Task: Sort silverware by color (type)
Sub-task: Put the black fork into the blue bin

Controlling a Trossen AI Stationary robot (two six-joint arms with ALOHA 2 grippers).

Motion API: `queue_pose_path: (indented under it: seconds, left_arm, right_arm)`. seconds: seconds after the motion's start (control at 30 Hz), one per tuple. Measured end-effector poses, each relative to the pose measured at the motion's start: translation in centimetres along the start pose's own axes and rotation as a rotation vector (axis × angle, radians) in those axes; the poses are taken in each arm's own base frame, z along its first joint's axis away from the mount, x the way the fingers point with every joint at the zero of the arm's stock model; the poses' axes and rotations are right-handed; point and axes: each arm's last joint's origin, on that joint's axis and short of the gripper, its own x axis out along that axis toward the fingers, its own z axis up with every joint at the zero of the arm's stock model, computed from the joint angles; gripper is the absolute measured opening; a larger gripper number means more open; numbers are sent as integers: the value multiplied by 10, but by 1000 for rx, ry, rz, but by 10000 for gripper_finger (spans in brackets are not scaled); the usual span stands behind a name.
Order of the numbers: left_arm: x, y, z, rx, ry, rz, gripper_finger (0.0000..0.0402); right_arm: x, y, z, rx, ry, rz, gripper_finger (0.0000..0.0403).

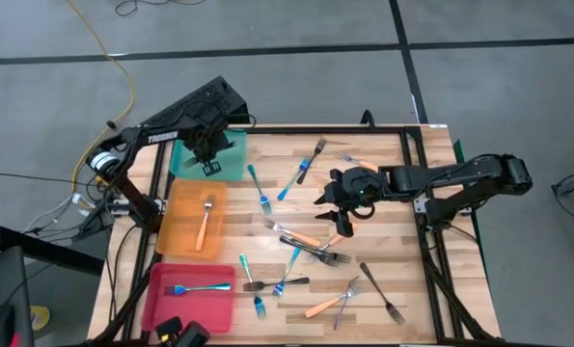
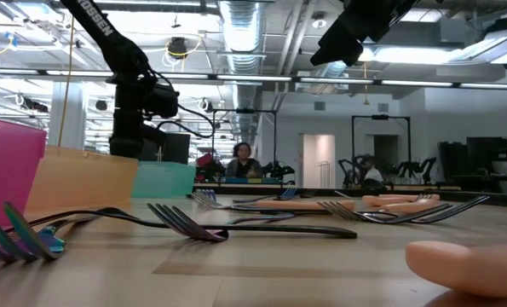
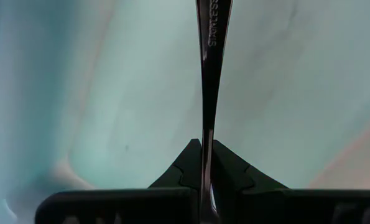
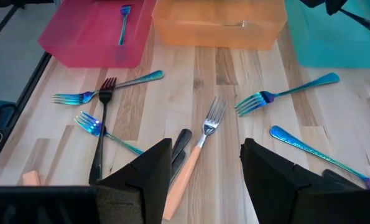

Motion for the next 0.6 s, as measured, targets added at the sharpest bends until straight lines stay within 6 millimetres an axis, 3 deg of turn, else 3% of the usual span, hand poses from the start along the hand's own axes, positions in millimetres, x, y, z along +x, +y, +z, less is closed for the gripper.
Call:
queue_pose_path:
  seconds: [0.6]
  left_arm:
    - [1,4,-2,6,-15,-34,0]
  right_arm:
    - [0,-1,0,0,-3,-1,210]
